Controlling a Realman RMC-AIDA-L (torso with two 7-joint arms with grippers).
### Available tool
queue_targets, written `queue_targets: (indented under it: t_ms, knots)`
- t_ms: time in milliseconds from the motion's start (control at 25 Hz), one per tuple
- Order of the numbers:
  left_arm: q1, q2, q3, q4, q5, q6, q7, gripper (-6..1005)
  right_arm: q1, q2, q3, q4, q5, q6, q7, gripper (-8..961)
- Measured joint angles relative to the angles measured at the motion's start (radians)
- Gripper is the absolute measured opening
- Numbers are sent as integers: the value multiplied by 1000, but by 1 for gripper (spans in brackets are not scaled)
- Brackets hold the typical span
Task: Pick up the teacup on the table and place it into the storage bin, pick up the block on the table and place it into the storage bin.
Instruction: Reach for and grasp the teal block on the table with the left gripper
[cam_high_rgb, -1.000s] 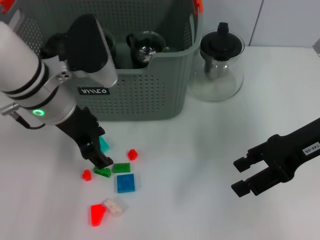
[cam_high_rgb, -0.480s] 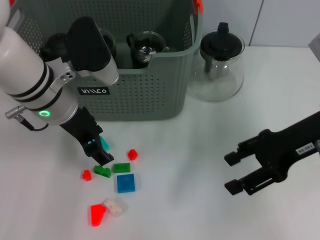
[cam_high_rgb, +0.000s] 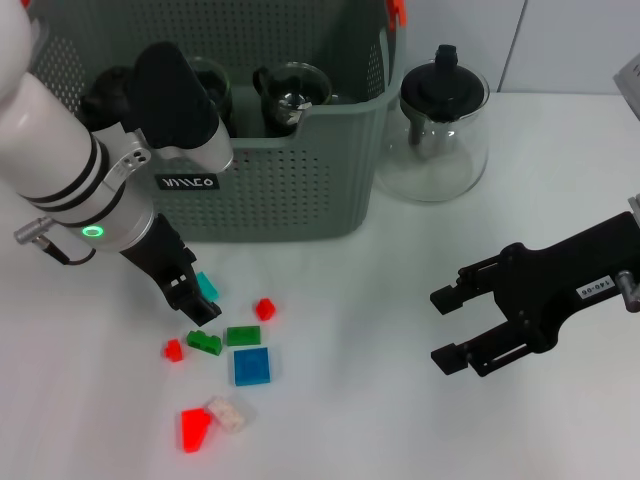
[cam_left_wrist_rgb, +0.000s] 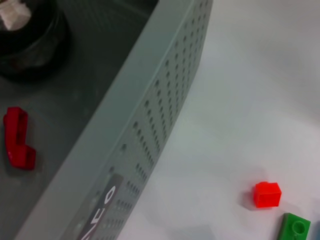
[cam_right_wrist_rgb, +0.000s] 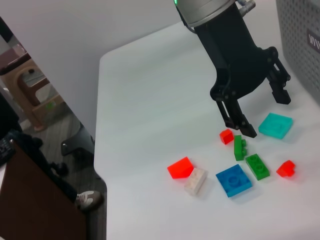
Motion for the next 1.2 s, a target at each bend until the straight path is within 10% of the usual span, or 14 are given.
queue_targets:
  t_ms: [1200]
  knots:
    - [-21, 4, 42, -124, 27, -139, -96, 747, -15, 5, 2, 10, -1, 9, 4, 821]
